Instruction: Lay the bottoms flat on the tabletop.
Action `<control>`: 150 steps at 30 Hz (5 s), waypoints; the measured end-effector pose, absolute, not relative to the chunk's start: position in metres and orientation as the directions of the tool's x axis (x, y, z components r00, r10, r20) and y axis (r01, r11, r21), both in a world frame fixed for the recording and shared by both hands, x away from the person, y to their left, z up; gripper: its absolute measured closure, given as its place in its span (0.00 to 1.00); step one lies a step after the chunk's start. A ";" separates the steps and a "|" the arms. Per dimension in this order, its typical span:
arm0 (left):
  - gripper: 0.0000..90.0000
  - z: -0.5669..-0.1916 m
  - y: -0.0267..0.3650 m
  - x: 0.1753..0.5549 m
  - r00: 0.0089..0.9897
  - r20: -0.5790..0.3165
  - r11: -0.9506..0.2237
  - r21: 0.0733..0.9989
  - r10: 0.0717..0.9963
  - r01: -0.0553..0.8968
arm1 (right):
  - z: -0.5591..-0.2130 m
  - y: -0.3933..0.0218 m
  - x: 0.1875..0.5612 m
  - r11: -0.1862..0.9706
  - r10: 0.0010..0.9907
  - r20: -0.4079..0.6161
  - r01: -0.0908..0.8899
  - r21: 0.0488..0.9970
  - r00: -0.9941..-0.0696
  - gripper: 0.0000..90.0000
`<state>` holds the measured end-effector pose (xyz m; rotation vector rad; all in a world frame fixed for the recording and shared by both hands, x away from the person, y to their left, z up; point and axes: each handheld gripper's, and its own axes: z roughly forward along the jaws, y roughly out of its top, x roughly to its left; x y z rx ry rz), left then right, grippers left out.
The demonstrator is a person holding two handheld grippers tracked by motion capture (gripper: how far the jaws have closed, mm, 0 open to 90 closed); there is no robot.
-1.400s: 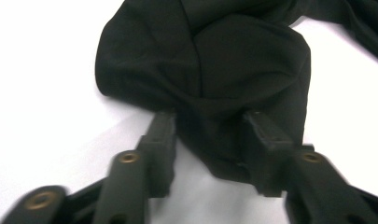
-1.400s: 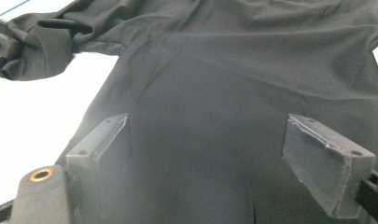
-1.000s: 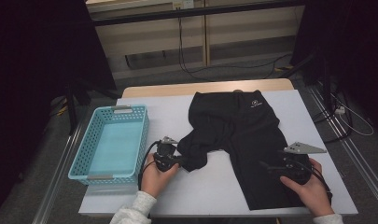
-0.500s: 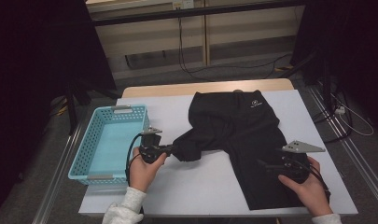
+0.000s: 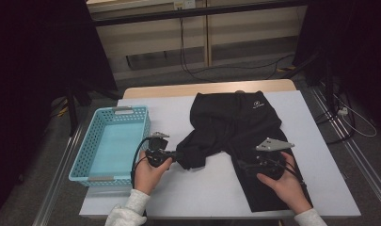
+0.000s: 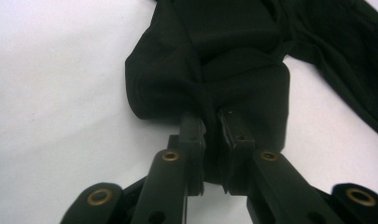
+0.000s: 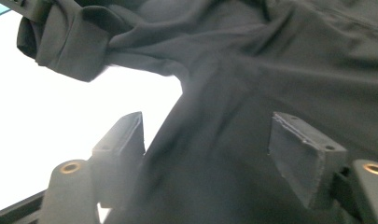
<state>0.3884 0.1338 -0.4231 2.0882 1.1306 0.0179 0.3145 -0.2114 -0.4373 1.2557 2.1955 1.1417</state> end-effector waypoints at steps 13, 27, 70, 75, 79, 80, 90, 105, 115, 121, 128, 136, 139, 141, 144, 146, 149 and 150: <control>0.37 -0.418 0.128 0.387 0.629 -0.255 -0.338 0.666 0.735 0.665 | -0.438 -0.160 0.347 0.343 0.792 0.035 0.491 0.801 -0.609 0.47; 0.22 -0.423 0.130 0.385 0.622 -0.231 -0.336 0.677 0.748 0.655 | -0.453 -0.127 0.376 0.426 0.758 0.012 0.508 0.749 -0.652 0.68; 1.00 -0.434 0.124 0.393 0.572 -0.265 -0.335 0.595 0.777 0.731 | -0.445 -0.168 0.369 0.386 0.761 0.088 0.558 0.734 -0.642 0.99; 1.00 -0.428 0.133 0.396 0.538 -0.246 -0.289 0.629 0.806 0.721 | -0.445 -0.174 0.370 0.385 0.766 0.088 0.564 0.730 -0.637 0.99; 1.00 -0.423 0.137 0.396 0.518 -0.220 -0.273 0.648 0.826 0.711 | -0.446 -0.177 0.370 0.385 0.769 0.091 0.572 0.724 -0.632 0.99; 1.00 -0.423 0.137 0.396 0.517 -0.223 -0.270 0.649 0.827 0.711 | -0.447 -0.178 0.370 0.383 0.770 0.091 0.572 0.726 -0.631 0.99; 1.00 -0.431 0.133 0.397 0.529 -0.226 -0.290 0.632 0.818 0.719 | -0.442 -0.184 0.369 0.368 0.780 0.088 0.567 0.737 -0.620 0.99; 0.35 -0.442 0.127 0.384 0.545 -0.170 -0.349 0.606 0.821 0.715 | -0.441 -0.189 0.368 0.360 0.783 0.088 0.563 0.744 -0.616 0.99; 0.68 -0.442 0.111 0.374 0.596 -0.182 -0.388 0.606 0.782 0.695 | -0.443 -0.185 0.366 0.374 0.777 0.077 0.557 0.741 -0.625 0.99; 0.96 -0.441 0.115 0.378 0.584 -0.250 -0.373 0.566 0.772 0.735 | -0.442 -0.185 0.365 0.380 0.775 0.074 0.555 0.740 -0.628 0.99; 1.00 -0.430 0.129 0.384 0.552 -0.236 -0.320 0.610 0.799 0.725 | -0.444 -0.187 0.365 0.377 0.782 0.072 0.563 0.735 -0.619 0.99; 0.99 -0.426 0.136 0.388 0.526 -0.222 -0.286 0.637 0.821 0.716 | -0.445 -0.192 0.364 0.361 0.797 0.073 0.571 0.738 -0.599 0.98; 0.99 -0.430 0.136 0.389 0.521 -0.218 -0.291 0.626 0.825 0.723 | -0.444 -0.191 0.363 0.361 0.796 0.071 0.566 0.741 -0.601 0.96; 0.99 -0.433 0.136 0.391 0.514 -0.217 -0.288 0.623 0.830 0.727 | -0.443 -0.189 0.362 0.372 0.796 0.054 0.556 0.743 -0.603 0.88; 0.99 -0.434 0.139 0.394 0.504 -0.217 -0.280 0.620 0.836 0.733 | -0.441 -0.185 0.359 0.384 0.793 0.033 0.540 0.749 -0.608 0.75; 0.98 -0.434 0.139 0.394 0.504 -0.213 -0.282 0.620 0.837 0.732 | -0.439 -0.183 0.356 0.396 0.788 0.019 0.531 0.749 -0.615 0.70; 0.98 -0.435 0.136 0.394 0.507 -0.213 -0.286 0.620 0.835 0.731 | -0.436 -0.177 0.352 0.402 0.774 0.024 0.521 0.753 -0.633 0.65; 0.98 -0.435 0.135 0.393 0.510 -0.211 -0.288 0.622 0.834 0.728 | -0.435 -0.175 0.350 0.404 0.771 0.024 0.519 0.753 -0.636 0.62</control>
